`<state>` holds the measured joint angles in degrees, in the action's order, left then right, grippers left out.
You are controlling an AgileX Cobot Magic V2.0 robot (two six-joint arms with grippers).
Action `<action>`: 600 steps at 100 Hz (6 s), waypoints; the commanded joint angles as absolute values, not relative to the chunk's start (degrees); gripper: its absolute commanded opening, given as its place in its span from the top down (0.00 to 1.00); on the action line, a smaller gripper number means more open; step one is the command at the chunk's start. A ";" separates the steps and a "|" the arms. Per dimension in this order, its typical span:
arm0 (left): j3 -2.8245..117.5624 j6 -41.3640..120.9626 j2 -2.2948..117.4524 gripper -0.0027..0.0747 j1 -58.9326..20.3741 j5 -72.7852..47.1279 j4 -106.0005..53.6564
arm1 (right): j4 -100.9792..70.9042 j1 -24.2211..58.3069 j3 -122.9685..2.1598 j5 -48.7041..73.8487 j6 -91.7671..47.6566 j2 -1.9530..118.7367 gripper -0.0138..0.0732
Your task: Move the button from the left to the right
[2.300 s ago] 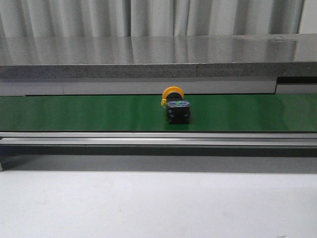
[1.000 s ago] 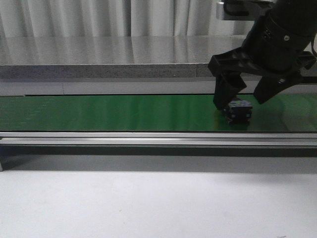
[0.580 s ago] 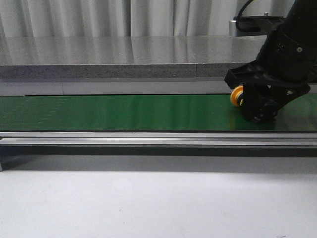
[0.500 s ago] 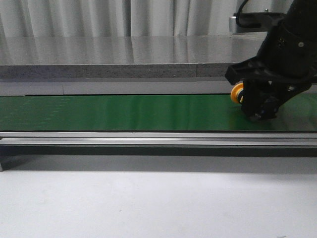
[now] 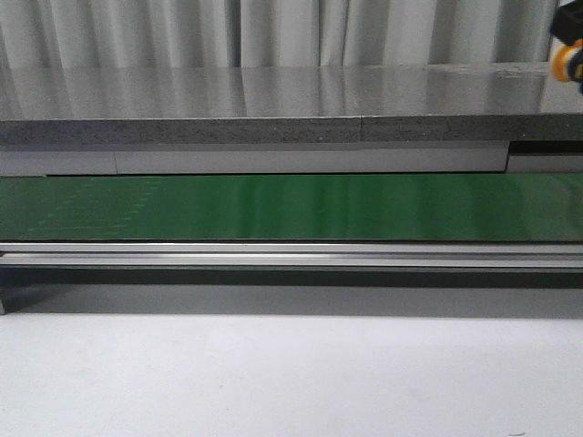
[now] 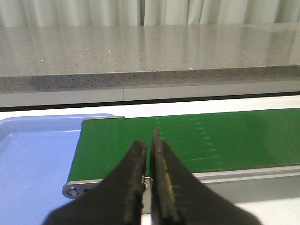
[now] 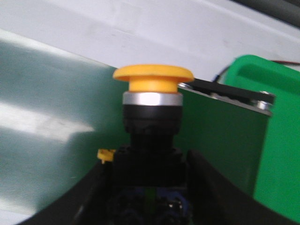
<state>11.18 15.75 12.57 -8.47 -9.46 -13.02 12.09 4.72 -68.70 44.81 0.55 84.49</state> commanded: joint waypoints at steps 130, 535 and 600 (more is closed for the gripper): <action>12.75 15.69 13.06 0.96 -8.75 -5.24 -13.06 | 3.06 -25.73 -70.71 33.59 -12.16 102.05 0.68; 12.75 15.69 13.06 0.96 -8.75 -5.24 -13.06 | 0.00 3.53 -18.04 6.51 -2.25 18.80 0.98; 12.75 15.69 13.06 0.96 -8.75 -5.24 -13.06 | 0.75 3.53 0.77 3.37 0.00 -1.48 0.98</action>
